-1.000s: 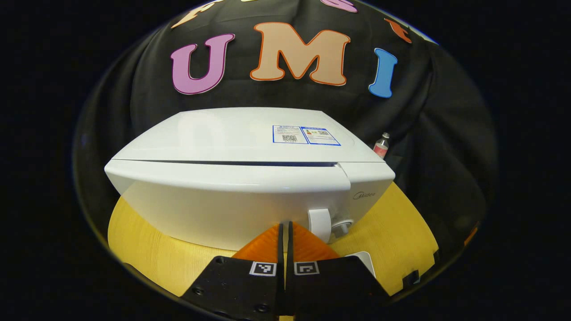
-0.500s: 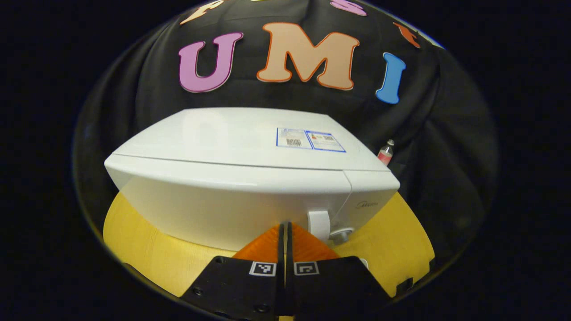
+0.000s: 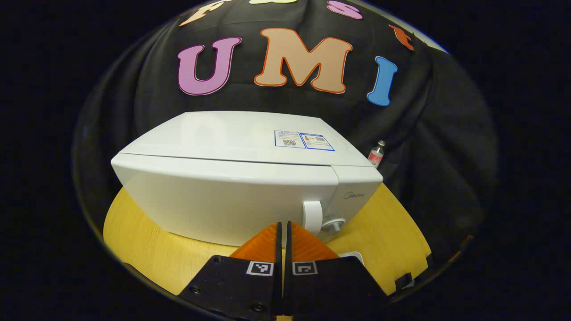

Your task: Open the microwave oven with the left hand, put the food in, and close the microwave oven.

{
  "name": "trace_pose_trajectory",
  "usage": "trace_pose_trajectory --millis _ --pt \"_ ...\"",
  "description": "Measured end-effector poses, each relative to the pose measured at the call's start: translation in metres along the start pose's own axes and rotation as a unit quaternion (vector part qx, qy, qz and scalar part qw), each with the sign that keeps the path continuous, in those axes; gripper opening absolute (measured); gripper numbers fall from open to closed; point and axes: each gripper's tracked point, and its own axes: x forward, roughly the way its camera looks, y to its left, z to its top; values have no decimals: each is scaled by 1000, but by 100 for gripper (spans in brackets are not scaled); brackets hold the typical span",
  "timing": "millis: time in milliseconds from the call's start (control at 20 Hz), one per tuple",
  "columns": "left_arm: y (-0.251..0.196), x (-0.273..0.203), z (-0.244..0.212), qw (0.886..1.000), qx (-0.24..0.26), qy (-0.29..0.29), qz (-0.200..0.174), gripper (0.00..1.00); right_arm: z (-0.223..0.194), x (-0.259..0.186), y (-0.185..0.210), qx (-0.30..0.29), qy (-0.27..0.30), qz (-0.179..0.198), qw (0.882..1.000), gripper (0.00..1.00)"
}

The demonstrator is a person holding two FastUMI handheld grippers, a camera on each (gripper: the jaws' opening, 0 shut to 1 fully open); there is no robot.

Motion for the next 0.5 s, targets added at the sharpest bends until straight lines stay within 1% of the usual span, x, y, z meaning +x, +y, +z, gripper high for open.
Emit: trace_pose_trajectory --millis 50,100,200,300,350,500 --pt "0 -14 -7 1000 0 4 -3 7 1 0 2 -1 0 6 1000 92" --pt "5 -27 -12 1000 2 6 2 4 0 1 4 -1 0 12 1000 100" --pt "19 -53 -24 1000 13 13 23 8 1 2 7 -3 0 20 1000 100" --pt "33 -77 -31 999 17 16 45 15 4 2 11 -7 -2 28 1000 100" --pt "39 -88 -33 998 17 14 56 19 6 3 13 -7 -2 33 999 100" --pt "51 -119 -28 997 10 0 79 26 20 6 21 12 -10 56 998 100"
